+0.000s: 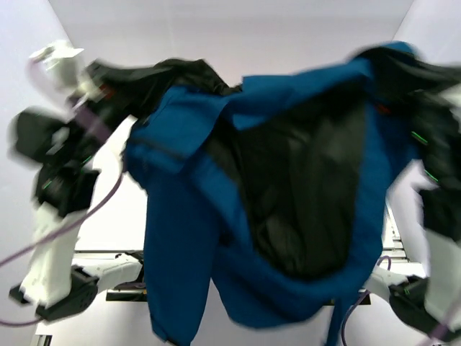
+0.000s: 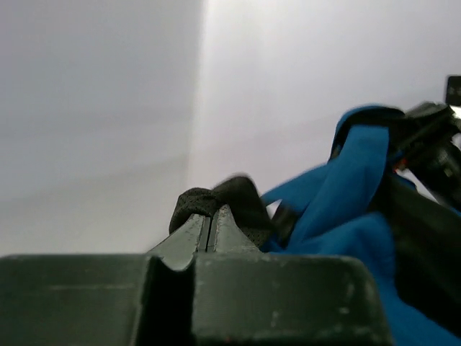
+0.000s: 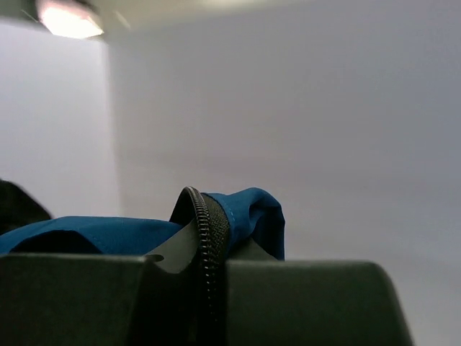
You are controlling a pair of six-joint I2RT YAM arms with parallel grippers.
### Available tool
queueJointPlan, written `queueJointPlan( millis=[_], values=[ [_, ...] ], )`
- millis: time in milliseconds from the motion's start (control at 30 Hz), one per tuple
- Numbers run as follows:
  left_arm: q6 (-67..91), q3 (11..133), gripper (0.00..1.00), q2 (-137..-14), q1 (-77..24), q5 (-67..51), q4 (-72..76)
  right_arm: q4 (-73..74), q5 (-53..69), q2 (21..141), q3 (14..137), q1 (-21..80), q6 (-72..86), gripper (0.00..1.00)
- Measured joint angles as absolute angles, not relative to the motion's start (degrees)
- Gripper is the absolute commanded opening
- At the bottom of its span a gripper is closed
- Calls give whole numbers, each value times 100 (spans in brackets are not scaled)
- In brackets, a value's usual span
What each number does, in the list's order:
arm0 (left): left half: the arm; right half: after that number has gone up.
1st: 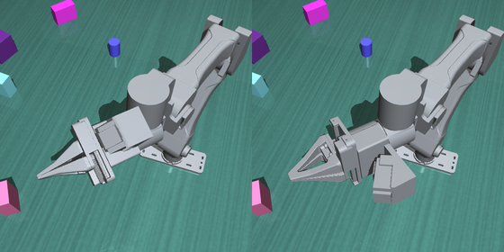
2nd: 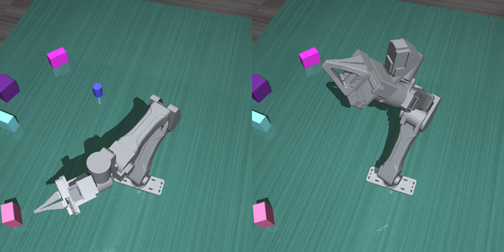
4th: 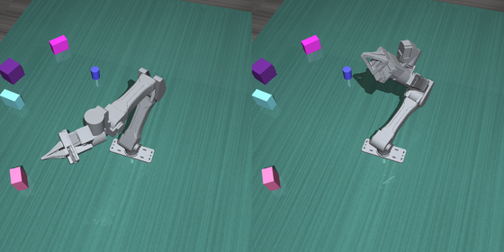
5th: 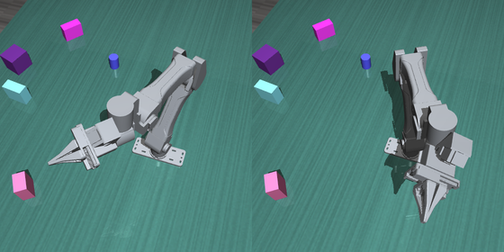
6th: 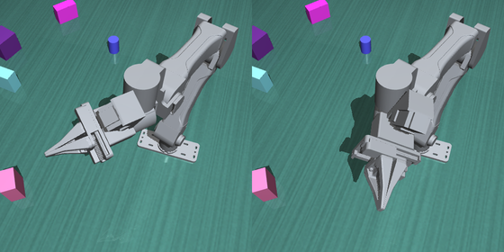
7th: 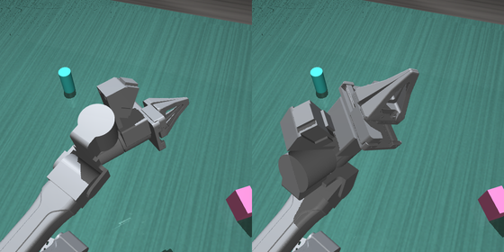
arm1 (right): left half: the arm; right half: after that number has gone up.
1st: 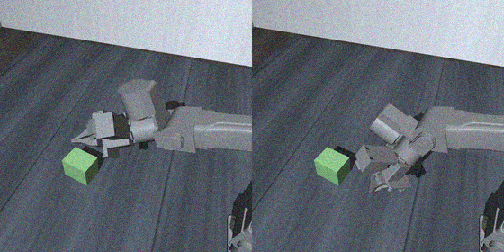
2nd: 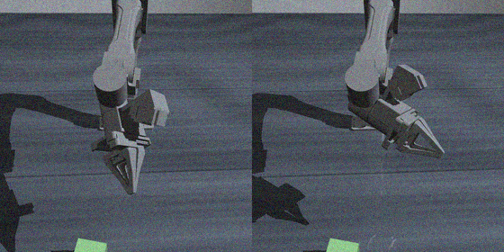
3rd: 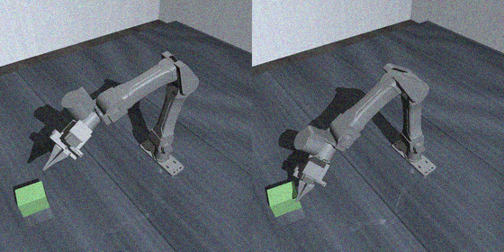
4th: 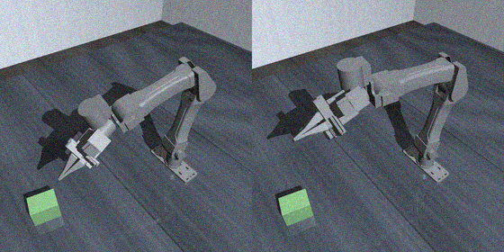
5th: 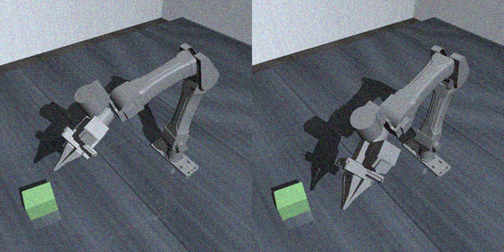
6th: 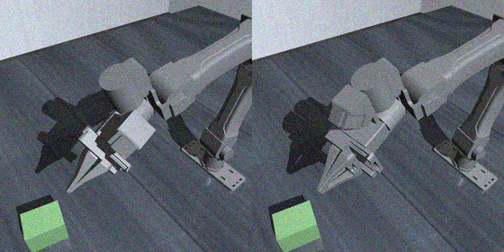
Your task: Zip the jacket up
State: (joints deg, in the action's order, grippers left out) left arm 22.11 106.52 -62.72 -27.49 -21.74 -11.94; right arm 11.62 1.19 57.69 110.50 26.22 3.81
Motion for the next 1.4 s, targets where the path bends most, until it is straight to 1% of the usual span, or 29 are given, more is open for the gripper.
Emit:
queueJointPlan(
  millis=[133,200,267,300,333,367,400,433,467,500,533,600,633,733,833,933,1000,1067,1167,1200,1267,1400],
  values=[
    [2198,10383,0,-7032,-2749,-1271,-1197,1046,-434,6726,10412,2530,346,0],
    [2174,10180,0,-7535,-2742,-655,-1190,1011,-392,7373,10208,2368,443,0],
    [2182,10029,0,-8141,-2637,-279,-1232,1017,-78,8213,10141,2093,620,0],
    [2217,9981,5,-8490,-2539,-198,-1264,1013,97,8670,10143,1935,749,0],
    [2292,9968,15,-8842,-2397,-235,-1321,1026,285,9098,10147,1791,873,0],
    [2401,9968,41,-9242,-2200,-355,-1361,1050,513,9583,10208,1636,1000,0],
    [2460,9970,59,-9601,-1984,-495,-1378,1105,694,10016,10320,1522,1070,0],
    [2550,9985,81,-9959,-1752,-659,-1411,1238,845,10464,10508,1441,1155,5],
    [2635,10066,94,-10385,-1487,-797,-1518,1385,989,10971,10807,1354,1212,33],
    [2711,10283,98,-10818,-1249,-895,-1704,1492,1085,11441,11109,1295,1315,63],
    [2773,10604,98,-11268,-1072,-998,-1946,1671,1160,11852,11421,1258,1382,89],
    [2816,11308,98,-12086,-742,-1111,-2429,2040,1271,12538,12081,1232,1406,89],
    [2812,11515,98,-12342,-646,-1146,-2613,2161,1315,12707,12219,1236,1422,89],
    [2792,11441,98,-12344,-572,-1170,-3017,2405,1354,12593,11990,1284,1466,89],
    [2790,10484,98,-11402,-687,-1035,-3011,2427,1052,11725,11050,1411,1457,89],
    [2834,9227,98,-9867,-810,-731,-2961,2569,469,10689,10289,1715,1455,89],
    [2910,8221,98,-8613,-847,-569,-2893,2635,36,10136,9966,2047,1505,89],
    [3028,7419,98,-7529,-836,-506,-2818,2703,-395,9751,9703,2438,1623,89],
    [3159,6407,98,-6405,-816,-495,-2779,2805,-803,9557,9282,2886,1898,89],
    [3177,6141,98,-6237,-819,-495,-2812,2884,-932,9533,9059,2976,2018,90],
    [3188,5841,98,-6316,-827,-489,-2954,2932,-1208,9470,8420,3022,2235,89],
    [3105,5787,98,-7223,-836,-491,-3059,3214,-1584,9371,7321,2836,2418,89]
  ],
)
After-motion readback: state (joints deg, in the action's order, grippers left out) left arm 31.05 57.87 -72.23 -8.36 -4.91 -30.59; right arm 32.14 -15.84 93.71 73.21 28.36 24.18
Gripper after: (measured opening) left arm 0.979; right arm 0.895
